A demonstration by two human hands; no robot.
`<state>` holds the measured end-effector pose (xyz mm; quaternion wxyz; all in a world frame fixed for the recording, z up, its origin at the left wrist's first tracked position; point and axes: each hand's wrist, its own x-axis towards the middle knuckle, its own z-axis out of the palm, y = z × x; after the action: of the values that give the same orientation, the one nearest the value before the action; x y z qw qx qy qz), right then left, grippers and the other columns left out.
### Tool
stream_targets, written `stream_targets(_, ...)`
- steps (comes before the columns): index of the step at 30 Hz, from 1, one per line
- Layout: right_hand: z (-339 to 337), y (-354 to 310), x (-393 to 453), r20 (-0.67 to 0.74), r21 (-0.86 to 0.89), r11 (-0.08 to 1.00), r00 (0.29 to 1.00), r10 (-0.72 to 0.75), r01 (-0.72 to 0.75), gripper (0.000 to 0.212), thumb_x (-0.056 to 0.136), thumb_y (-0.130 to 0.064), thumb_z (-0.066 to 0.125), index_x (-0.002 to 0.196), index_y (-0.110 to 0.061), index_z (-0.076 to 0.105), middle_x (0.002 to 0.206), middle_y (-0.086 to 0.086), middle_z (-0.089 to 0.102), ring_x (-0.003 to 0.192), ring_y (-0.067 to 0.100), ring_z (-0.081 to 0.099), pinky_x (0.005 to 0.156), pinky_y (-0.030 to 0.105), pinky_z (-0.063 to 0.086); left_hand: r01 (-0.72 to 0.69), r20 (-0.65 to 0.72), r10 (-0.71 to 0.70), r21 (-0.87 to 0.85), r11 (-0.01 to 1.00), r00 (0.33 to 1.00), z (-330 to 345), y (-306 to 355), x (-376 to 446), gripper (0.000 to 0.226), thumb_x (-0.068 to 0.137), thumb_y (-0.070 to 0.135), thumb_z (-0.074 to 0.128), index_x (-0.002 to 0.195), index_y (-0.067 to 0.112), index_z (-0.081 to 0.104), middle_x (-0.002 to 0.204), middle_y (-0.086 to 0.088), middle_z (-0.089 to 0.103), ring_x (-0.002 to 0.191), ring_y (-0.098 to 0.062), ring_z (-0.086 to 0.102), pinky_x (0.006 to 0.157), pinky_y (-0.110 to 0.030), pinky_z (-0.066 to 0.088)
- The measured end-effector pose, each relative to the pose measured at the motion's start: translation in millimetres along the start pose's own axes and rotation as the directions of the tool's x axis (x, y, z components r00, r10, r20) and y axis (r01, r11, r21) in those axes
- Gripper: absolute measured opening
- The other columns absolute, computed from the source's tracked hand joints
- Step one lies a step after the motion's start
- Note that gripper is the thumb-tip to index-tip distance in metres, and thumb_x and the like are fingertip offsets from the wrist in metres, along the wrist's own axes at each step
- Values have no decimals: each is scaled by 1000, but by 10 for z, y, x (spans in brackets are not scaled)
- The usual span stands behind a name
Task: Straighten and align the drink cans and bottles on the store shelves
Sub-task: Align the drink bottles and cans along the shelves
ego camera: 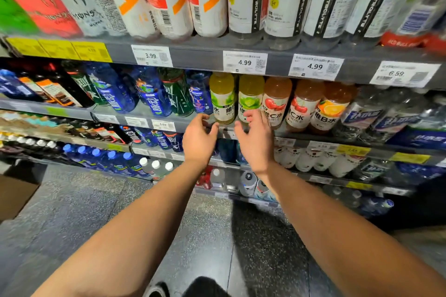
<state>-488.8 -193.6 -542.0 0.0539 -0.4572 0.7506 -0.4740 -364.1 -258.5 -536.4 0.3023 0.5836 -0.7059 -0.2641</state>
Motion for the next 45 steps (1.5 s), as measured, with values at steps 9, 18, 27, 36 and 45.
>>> stream_targets(9,1136,-822,-11,76,93,992,994,73,-80,34,84,-21,70,111,-5,58,104,13,60,95,29,58,83,42,49,-76,20,82,-208,975,996,-727,-859,618,35,86,31,71,116,18,60,104,2,66,93,-13,61,82,-25,48)
stream_targets(18,1828,-1304,99,-88,86,956,954,286,-279,59,79,-30,77,127,-6,53,119,12,61,110,25,59,95,40,49,-264,6,282,-331,906,959,-1180,-1518,1209,34,79,19,78,107,13,60,102,1,61,93,-15,58,82,-15,45)
stream_targets(27,2006,-1377,244,-111,-22,962,957,267,-271,68,82,-34,73,135,-6,41,129,12,52,119,28,51,98,43,44,-121,137,173,-322,939,975,-1245,-1368,1562,48,73,27,79,112,21,51,116,0,56,105,-16,58,89,-34,48)
stream_targets(36,2052,-1326,488,-133,70,944,935,328,-321,55,64,-58,74,96,-19,51,92,0,66,86,22,64,69,42,53,16,96,3,-190,982,995,-1091,-991,1758,78,60,45,87,110,1,47,110,-11,55,102,-30,57,81,-38,47)
stream_targets(45,2067,-1475,287,-181,38,996,979,91,-85,28,88,-22,64,110,-8,52,96,3,54,85,16,51,74,28,41,23,-111,-90,-498,867,990,-1239,-1381,1679,56,60,41,87,100,30,50,95,10,66,89,-13,66,80,-30,53)
